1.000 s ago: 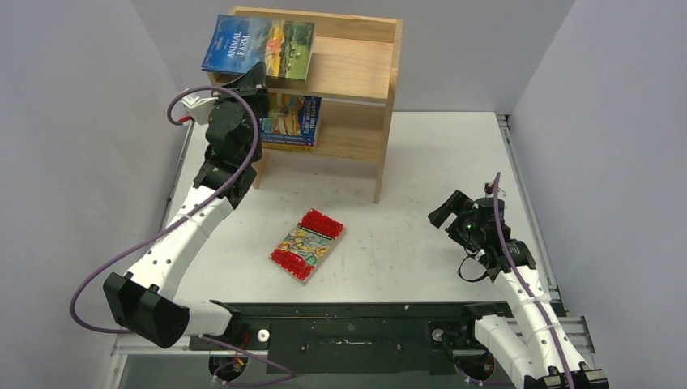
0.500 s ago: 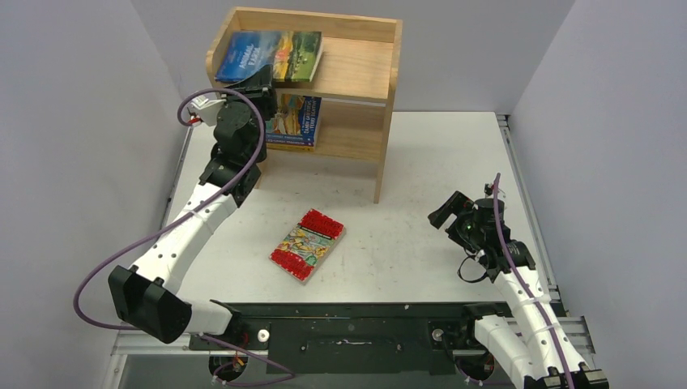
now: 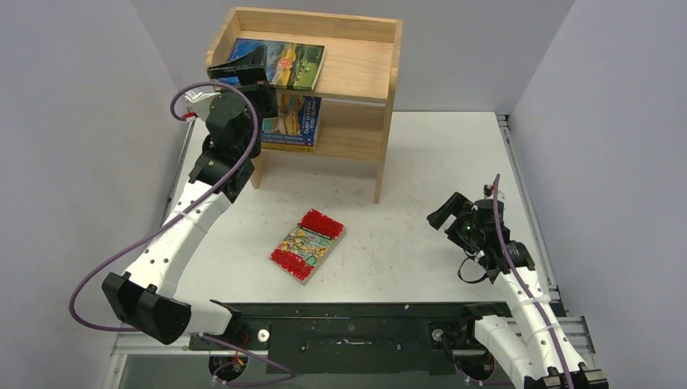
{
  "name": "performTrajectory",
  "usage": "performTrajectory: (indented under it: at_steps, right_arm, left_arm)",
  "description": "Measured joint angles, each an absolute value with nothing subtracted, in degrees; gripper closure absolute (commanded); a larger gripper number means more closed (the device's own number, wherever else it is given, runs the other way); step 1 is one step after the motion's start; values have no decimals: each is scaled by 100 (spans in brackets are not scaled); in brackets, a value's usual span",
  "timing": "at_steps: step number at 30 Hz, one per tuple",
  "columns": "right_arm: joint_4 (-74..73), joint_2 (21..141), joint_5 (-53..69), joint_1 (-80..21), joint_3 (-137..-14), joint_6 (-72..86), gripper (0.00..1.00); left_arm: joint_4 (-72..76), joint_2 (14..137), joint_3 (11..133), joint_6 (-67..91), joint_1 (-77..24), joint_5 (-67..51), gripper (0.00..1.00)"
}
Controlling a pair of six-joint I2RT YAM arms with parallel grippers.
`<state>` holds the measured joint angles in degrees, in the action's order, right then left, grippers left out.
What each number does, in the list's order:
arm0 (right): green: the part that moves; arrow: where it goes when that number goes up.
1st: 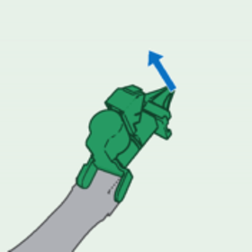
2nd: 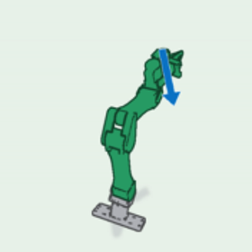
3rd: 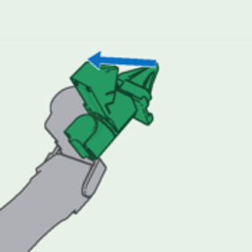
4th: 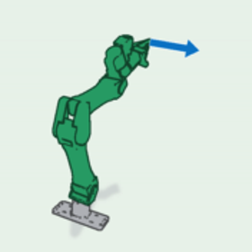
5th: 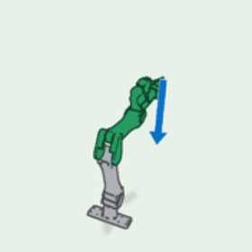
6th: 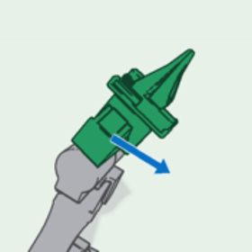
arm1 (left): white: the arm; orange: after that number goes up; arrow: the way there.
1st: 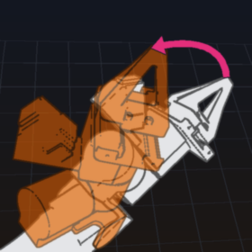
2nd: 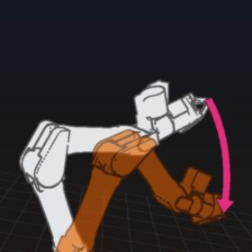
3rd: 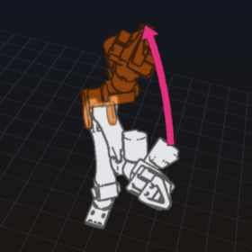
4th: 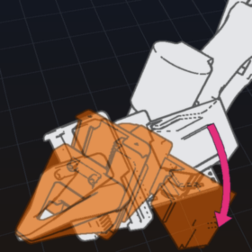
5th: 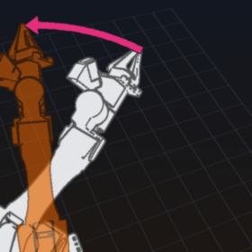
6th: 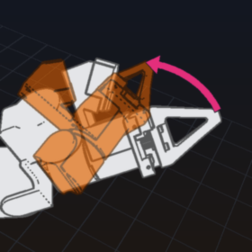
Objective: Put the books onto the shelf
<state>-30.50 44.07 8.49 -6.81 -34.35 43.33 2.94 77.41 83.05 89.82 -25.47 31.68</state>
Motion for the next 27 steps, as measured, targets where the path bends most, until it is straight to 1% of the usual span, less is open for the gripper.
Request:
performTrajectory:
  at_steps: [7, 12, 20, 24, 27]
  right_arm:
    - [-3002, 4414, 932, -681, -3363, 4357, 10]
    - [-2943, 4421, 989, -681, -3306, 4416, 10]
    - [-2921, 4451, 1013, -681, -3301, 4418, 10]
    - [-2919, 4451, 1011, -681, -3301, 4418, 10]
    - [-2917, 4451, 1013, -681, -3301, 4421, 10]
  left_arm:
    - [-2014, 7902, 9531, 9395, -2547, 3245, 4]
    - [-2882, 7937, 9826, 9400, -2547, 3301, 4]
    - [-3234, 7883, 9880, 9063, -2552, 3319, 4]
    - [-3116, 7454, 9386, 8650, -2550, 3312, 4]
    - [-2403, 6877, 8541, 8246, -2532, 3234, 4]
